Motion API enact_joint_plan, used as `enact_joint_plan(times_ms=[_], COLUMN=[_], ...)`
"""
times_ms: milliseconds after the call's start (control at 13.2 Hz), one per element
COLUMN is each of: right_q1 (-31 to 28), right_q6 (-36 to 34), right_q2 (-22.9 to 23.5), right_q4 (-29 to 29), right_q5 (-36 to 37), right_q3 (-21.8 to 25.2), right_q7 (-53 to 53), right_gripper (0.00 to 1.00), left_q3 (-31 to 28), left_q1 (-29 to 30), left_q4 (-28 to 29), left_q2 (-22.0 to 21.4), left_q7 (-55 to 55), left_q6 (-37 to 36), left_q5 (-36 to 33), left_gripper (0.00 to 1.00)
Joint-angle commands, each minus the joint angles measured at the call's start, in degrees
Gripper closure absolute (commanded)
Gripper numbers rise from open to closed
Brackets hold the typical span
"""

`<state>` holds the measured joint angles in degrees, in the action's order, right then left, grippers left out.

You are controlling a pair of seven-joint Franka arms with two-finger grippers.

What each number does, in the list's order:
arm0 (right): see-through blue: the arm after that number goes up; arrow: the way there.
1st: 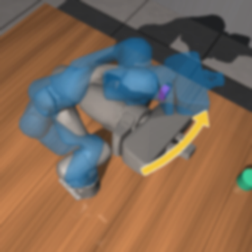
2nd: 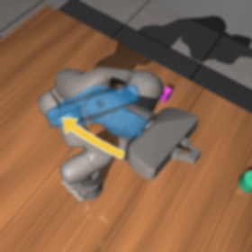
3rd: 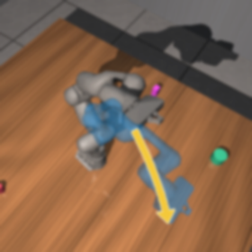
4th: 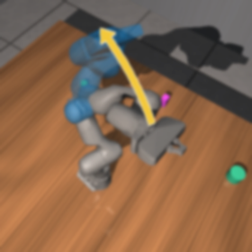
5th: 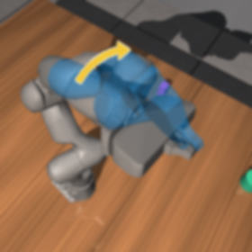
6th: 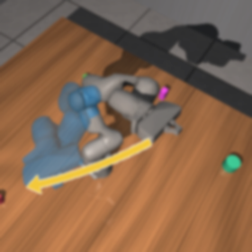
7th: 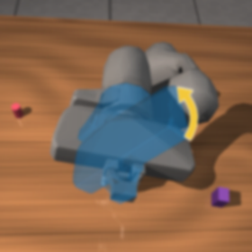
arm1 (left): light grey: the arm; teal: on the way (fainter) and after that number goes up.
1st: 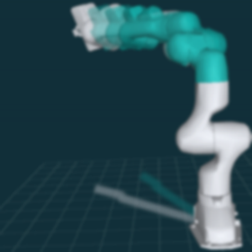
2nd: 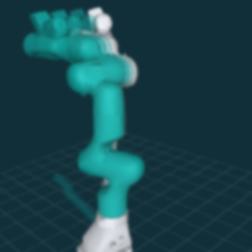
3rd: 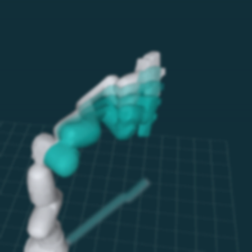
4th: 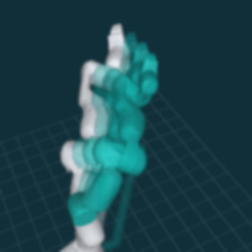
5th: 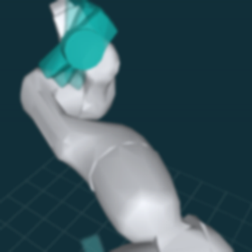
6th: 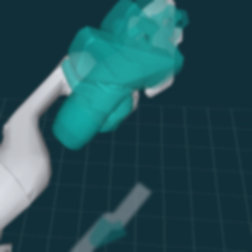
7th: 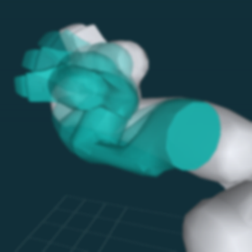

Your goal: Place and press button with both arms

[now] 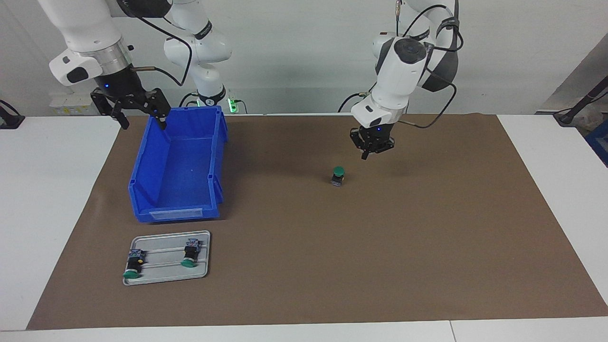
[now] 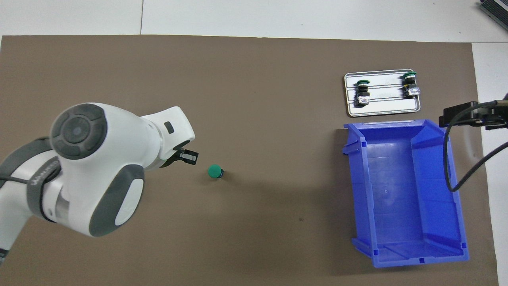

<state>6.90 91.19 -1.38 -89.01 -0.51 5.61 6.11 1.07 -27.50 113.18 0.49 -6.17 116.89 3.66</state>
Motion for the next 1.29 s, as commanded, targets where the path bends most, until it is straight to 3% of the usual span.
enact_joint_plan(times_ms=[0,454,1059,1210], right_q1=[4.59,13.83,14.37,16.81], right_q6=[2.58,7.85,8.74,9.09], right_q2=[-0.47,1.82,2.34,3.74], right_q4=[-1.34,-0.90,-2.22,-2.13], right_q5=[0.86,1.03,0.95,1.03], right_q3=[-0.34,-0.34,-0.34,-0.34], right_q7=[7.82,18.40,19.72,22.69], right_gripper=[0.08,0.08,0.09,0.10], left_q3=[-0.89,-0.89,-0.89,-0.89], left_q1=[-2.55,-5.46,-7.22,-7.22], left_q4=[0.45,3.97,10.65,10.14], left_q2=[2.32,4.60,6.63,6.63], left_q7=[-2.45,-3.41,-4.21,-4.55], left_q6=[2.64,7.65,16.61,15.57], left_q5=[-1.99,-1.99,-1.99,-1.99], left_gripper=[1.00,1.00,1.00,1.00])
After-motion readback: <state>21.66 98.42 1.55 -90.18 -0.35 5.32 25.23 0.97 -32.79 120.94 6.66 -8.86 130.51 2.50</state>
